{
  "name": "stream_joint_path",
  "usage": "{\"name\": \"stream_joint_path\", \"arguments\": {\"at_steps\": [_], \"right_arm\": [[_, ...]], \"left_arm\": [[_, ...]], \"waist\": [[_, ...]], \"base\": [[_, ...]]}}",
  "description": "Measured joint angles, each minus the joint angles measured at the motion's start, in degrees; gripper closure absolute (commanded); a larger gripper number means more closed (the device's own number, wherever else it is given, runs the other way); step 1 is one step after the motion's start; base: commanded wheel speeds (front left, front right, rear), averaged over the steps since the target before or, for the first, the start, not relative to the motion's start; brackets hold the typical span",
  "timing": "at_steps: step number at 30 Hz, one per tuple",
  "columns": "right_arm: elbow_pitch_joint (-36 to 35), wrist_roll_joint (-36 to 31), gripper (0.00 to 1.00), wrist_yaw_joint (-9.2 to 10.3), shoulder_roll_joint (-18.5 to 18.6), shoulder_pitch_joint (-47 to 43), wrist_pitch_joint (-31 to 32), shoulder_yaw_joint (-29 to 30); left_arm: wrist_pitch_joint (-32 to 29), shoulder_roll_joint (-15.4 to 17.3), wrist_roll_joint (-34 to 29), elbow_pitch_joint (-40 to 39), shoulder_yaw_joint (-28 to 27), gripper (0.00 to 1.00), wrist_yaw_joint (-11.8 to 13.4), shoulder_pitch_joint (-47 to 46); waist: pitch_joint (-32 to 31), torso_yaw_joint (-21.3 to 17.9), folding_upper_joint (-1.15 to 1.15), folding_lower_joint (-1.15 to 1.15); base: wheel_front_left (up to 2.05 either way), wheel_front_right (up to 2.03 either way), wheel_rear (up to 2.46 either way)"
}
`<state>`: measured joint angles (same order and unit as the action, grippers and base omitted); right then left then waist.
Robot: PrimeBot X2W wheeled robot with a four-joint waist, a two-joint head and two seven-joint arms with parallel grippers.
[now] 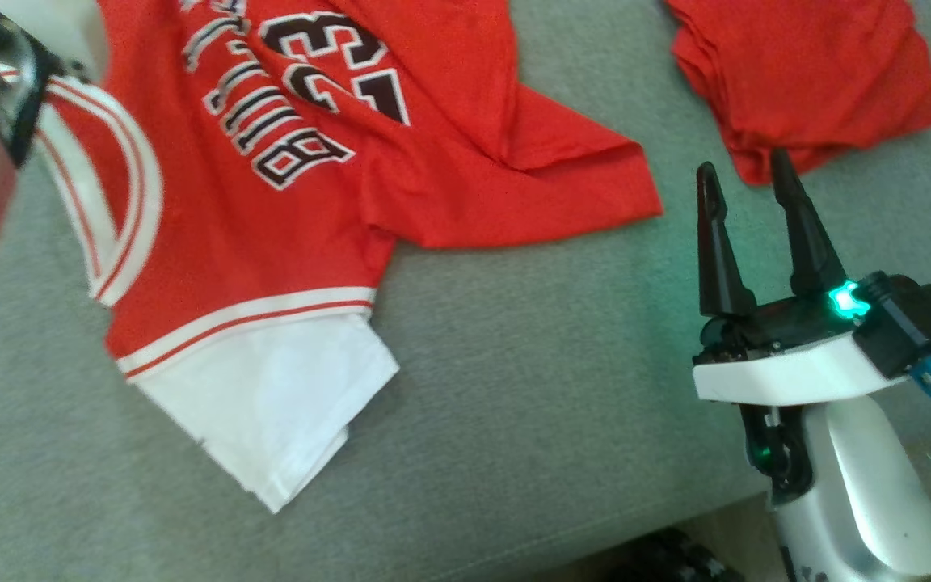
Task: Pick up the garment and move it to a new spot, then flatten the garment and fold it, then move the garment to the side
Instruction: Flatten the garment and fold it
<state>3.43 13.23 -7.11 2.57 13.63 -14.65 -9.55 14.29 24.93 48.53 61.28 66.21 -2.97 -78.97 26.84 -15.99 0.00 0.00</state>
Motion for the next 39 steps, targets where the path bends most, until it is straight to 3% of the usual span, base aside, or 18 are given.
{"name": "stream_joint_path", "arguments": {"at_steps": [6,10,17,22,27,33,39], "right_arm": [[1.5,-1.8,0.00,0.00,0.0,-0.2,0.0,1.3],[2.6,-2.8,0.00,0.00,0.0,-1.6,0.0,2.7],[3.2,-3.4,0.00,0.00,0.0,-5.0,0.8,2.7],[2.7,-3.4,0.00,0.00,0.0,-5.1,2.1,2.3],[1.8,-3.7,0.00,0.00,0.0,-5.1,3.0,1.3],[1.1,-3.7,0.00,0.00,0.0,-5.1,3.1,1.2],[1.0,-3.7,0.00,0.00,0.0,-5.1,3.1,1.4]], "left_arm": [[0.2,-0.9,1.7,-9.1,-6.9,0.00,0.2,7.7],[0.2,-0.2,2.1,-17.1,-12.7,0.00,2.1,17.2],[0.2,-0.1,3.4,-30.4,-20.4,0.00,8.4,39.4],[0.2,-1.6,3.2,-35.9,-21.8,0.00,10.1,50.2],[0.1,-1.7,2.2,-36.3,-21.7,0.00,10.5,51.5],[-4.8,-1.9,1.4,-35.0,-18.2,0.00,7.9,50.2],[-6.7,-2.2,0.9,-30.5,-17.7,0.00,8.3,48.5]], "waist": [[-3.8,4.4,0.00,-0.01],[-7.0,7.7,0.00,-0.01],[-12.6,13.2,0.00,-0.02],[-15.0,16.4,0.00,-0.02],[-15.3,16.4,0.00,-0.01],[-13.4,14.3,0.00,0.00],[-11.6,12.5,0.00,0.00]], "base": [[0.00,0.00,0.00],[0.00,0.00,0.00],[0.00,0.00,0.00],[0.00,0.00,0.00],[0.00,0.00,0.00],[0.00,0.00,0.00],[0.00,0.00,0.00]]}}
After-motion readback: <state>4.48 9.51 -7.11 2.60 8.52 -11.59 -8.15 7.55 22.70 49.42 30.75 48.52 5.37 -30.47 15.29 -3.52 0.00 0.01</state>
